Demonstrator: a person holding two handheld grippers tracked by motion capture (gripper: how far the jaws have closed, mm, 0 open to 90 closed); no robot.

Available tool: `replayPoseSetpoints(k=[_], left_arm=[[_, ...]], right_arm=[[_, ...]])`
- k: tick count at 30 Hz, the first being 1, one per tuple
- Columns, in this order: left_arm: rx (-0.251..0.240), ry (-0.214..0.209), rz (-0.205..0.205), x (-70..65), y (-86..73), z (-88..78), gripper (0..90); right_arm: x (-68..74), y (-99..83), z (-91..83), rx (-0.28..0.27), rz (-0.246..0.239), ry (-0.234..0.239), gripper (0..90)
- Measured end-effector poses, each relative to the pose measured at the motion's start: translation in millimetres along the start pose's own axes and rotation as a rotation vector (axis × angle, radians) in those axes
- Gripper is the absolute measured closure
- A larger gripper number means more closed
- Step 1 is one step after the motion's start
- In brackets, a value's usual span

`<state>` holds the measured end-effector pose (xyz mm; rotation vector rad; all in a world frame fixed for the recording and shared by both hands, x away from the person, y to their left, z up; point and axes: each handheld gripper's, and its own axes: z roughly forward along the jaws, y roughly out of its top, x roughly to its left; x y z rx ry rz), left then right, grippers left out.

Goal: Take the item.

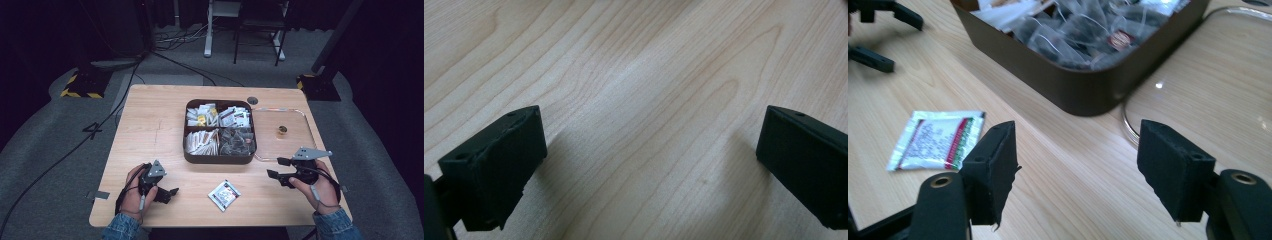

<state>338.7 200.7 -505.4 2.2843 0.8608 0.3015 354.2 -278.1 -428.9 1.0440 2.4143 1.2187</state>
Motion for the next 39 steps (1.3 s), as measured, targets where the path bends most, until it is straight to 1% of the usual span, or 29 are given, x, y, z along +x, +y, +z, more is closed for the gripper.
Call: replayPoseSetpoints(k=[3,5,8,11,12,14,17,20,24,27,30,32,35,37,38,39], left_arm=[[0.000,0.001,0.002,0.1,0.0,0.0,0.2],[-0.001,-0.001,0.000,0.2,0.0,0.1,0.1],[-0.002,-0.002,0.001,0.4,0.1,0.2,0.1],[-0.001,-0.002,0.001,0.5,0.1,0.2,0.1],[-0.002,-0.002,0.001,0.5,0.1,0.3,0.1],[-0.002,-0.002,0.001,0.5,0.1,0.3,0.1],[-0.001,-0.002,0.001,0.5,0.1,0.2,0.1],[-0.001,-0.003,0.001,0.6,0.2,0.3,0.1],[-0.001,-0.002,0.002,0.6,0.2,0.2,0.1],[-0.001,-0.002,0.002,0.7,0.2,0.3,0.1],[0.000,-0.005,0.001,0.7,0.2,0.3,0.1],[-0.001,-0.003,0.001,0.7,0.2,0.3,0.1],[-0.001,-0.004,0.000,0.7,0.2,0.3,0.1],[0.000,-0.003,0.001,0.8,0.2,0.3,0.1],[0.000,-0.004,0.000,0.7,0.2,0.3,0.1],[0.000,-0.004,0.001,0.8,0.2,0.3,0.1]], right_arm=[[-8.3,-5.6,-0.2,0.011,0.003,-0.015,32.8],[-14.1,-8.8,-1.1,0.001,0.009,-0.018,33.3],[-23.9,-15.7,-0.7,0.002,0.022,-0.034,33.2],[-32.1,-24.5,3.3,0.019,0.035,-0.051,33.2],[-34.0,-26.7,4.3,0.025,0.031,-0.060,33.2],[-37.1,-31.4,6.5,0.040,0.041,-0.077,33.2],[-37.8,-37.8,9.6,0.052,0.042,-0.094,33.1],[-35.7,-42.7,13.4,0.070,0.049,-0.092,32.8],[-33.6,-46.9,17.9,0.085,0.039,-0.091,32.3],[-32.0,-48.8,21.7,0.106,0.023,-0.077,31.8],[-30.2,-51.4,26.1,0.128,0.000,-0.078,30.0],[-30.3,-54.3,29.6,0.141,-0.002,-0.073,27.7],[-30.0,-56.4,32.1,0.136,-0.024,-0.078,20.0],[-29.4,-58.5,35.4,0.133,-0.044,-0.094,8.7],[-29.4,-60.2,38.4,0.117,-0.050,-0.104,1.9],[-29.4,-60.9,42.6,0.106,-0.042,-0.108,0.0]])
